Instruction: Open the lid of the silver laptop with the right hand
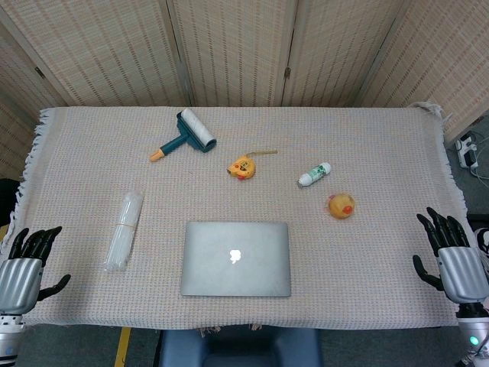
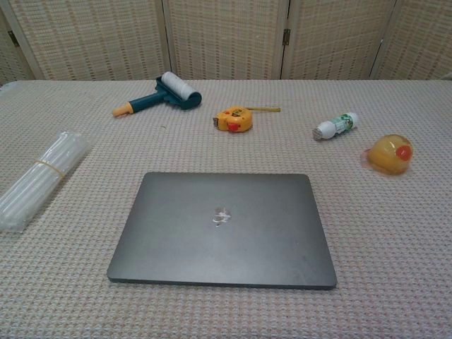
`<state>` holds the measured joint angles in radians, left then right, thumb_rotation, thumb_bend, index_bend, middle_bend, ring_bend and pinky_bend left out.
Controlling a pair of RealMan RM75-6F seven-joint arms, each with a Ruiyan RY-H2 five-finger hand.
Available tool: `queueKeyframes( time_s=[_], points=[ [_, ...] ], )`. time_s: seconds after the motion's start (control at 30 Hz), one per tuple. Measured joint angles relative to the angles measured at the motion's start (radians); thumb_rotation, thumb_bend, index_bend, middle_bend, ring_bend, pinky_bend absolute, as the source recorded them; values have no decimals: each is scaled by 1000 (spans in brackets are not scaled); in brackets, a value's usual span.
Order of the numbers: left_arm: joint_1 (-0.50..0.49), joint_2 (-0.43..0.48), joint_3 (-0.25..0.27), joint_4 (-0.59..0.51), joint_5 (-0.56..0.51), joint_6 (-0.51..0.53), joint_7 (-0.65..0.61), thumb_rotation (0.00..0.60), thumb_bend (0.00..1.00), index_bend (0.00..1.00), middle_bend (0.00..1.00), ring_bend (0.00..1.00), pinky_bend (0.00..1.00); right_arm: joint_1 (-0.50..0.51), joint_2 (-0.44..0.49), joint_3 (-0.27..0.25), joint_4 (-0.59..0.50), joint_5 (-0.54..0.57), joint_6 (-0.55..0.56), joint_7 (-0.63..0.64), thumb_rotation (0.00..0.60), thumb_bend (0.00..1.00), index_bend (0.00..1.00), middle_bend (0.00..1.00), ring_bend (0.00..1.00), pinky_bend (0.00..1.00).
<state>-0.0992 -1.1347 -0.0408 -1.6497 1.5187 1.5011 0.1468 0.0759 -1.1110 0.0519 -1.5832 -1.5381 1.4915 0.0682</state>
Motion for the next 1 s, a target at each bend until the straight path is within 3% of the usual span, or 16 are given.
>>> queueKeyframes(
  time_s=[0.6,1.0],
  points=[
    [8,-5,5,17,3,11,-21,600,250,124,181,149,37,5,2,-16,-5,-50,9,28,600,475,0,0,74,0],
    [15,0,8,7,14,23,-18,600,249,125,182,150,37,80,-3,-50,-34,-196,-46,53,600,475,0,0,72,0]
  ],
)
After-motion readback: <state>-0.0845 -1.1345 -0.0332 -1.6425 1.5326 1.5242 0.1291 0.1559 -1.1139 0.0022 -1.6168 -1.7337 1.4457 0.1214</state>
